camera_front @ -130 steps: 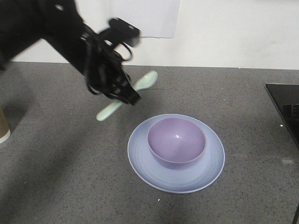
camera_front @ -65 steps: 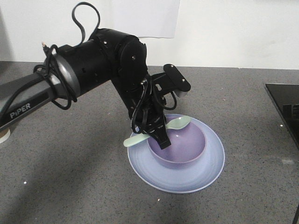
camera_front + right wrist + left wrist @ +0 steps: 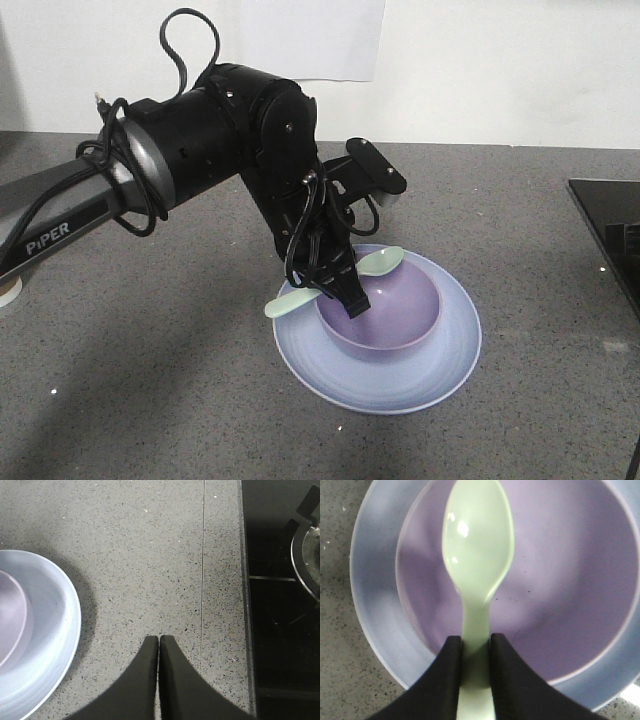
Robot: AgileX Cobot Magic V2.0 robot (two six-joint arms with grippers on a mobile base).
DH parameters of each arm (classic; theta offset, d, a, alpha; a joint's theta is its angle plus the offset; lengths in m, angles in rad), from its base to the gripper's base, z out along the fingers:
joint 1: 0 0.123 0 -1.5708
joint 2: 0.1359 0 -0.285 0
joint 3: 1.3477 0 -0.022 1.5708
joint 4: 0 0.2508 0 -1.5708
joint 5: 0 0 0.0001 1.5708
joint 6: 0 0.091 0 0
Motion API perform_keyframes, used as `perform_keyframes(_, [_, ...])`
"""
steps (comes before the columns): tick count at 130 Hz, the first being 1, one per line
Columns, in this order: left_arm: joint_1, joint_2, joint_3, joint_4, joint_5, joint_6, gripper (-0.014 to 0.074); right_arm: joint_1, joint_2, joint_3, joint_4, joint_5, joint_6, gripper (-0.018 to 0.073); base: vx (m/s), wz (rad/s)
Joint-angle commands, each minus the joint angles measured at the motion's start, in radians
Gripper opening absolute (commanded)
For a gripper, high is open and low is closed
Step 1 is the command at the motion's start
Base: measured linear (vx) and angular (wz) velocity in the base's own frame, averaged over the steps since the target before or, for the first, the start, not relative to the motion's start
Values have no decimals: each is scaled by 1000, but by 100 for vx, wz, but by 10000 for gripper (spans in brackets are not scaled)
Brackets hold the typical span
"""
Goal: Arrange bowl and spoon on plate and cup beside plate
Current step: 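Swing the left gripper holding the green spoon over the bowl, then lower the spoon into the bowl and open the left gripper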
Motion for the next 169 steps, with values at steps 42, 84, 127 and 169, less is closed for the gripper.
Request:
perform_keyframes(42, [-6, -56, -29, -48, -7, -10, 118, -5, -16, -26, -4, -57, -10, -8, 0, 0])
perform_keyframes(84, [-6, -56, -29, -52, -4, -20, 194, -5, -16, -26, -4, -57, -10, -8, 0, 0])
perform_keyframes(127, [-5, -59, -29, -63, -55, -41, 234, -5, -16, -26, -4, -57, -10, -8, 0, 0])
perform_keyframes(169, [15, -72, -120, 241, -69, -343, 242, -5, -16, -26, -4, -57, -10, -8, 0, 0])
